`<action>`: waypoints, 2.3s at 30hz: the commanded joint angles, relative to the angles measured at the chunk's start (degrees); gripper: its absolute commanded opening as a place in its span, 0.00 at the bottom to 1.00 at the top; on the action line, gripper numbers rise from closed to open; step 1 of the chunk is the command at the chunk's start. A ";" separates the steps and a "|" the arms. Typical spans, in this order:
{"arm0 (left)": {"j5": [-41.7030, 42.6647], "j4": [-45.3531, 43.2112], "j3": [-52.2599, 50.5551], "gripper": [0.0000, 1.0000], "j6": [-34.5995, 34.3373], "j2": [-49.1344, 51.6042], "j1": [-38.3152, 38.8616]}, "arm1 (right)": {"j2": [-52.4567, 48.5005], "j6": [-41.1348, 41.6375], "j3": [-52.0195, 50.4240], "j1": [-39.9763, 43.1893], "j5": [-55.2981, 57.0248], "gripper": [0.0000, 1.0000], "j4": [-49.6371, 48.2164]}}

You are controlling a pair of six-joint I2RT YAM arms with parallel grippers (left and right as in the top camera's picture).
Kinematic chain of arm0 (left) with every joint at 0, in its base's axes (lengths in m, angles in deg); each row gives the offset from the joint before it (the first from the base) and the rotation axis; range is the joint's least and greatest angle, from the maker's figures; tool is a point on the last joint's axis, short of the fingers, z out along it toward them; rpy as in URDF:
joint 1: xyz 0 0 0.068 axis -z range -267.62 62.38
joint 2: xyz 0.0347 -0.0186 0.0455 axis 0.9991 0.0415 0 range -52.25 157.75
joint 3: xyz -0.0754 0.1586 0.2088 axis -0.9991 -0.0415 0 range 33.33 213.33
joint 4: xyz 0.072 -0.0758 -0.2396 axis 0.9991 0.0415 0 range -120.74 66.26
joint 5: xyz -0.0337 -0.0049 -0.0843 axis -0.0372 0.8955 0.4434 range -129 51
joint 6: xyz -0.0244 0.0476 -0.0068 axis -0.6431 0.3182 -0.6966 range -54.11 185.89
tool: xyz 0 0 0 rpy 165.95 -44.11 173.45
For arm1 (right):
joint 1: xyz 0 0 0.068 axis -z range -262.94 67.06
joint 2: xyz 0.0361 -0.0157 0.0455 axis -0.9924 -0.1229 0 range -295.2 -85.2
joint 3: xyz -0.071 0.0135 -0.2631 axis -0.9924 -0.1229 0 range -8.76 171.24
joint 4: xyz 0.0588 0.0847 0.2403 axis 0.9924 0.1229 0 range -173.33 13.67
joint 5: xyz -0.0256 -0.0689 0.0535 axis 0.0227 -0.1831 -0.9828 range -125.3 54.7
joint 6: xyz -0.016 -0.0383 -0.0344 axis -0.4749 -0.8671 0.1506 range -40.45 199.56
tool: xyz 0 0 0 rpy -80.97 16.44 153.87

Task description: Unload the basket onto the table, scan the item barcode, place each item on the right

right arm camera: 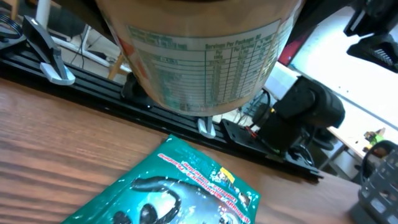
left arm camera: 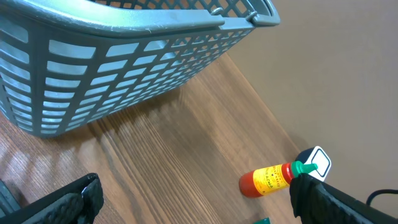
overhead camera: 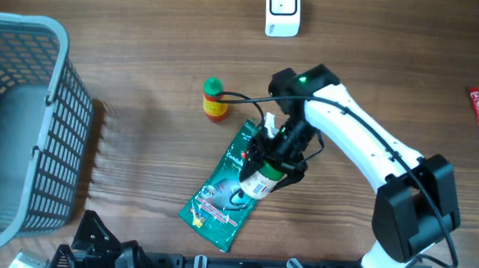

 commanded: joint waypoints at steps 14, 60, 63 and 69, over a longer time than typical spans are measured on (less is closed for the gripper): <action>0.09 -0.20 0.00 1.00 -0.04 -0.39 0.20 | 2.10 10.82 1.11 -3.63 -21.42 0.66 -24.04; 0.09 -0.20 0.00 1.00 -0.04 -0.39 0.20 | 24.37 4.46 1.11 21.27 28.59 0.59 -39.15; 0.09 -0.20 0.00 1.00 -0.04 -0.39 0.20 | 24.33 -0.02 1.11 21.27 28.68 0.63 -42.77; 0.09 -0.20 0.00 1.00 -0.04 -0.39 0.20 | 18.62 -0.55 1.11 21.24 35.04 0.57 -49.79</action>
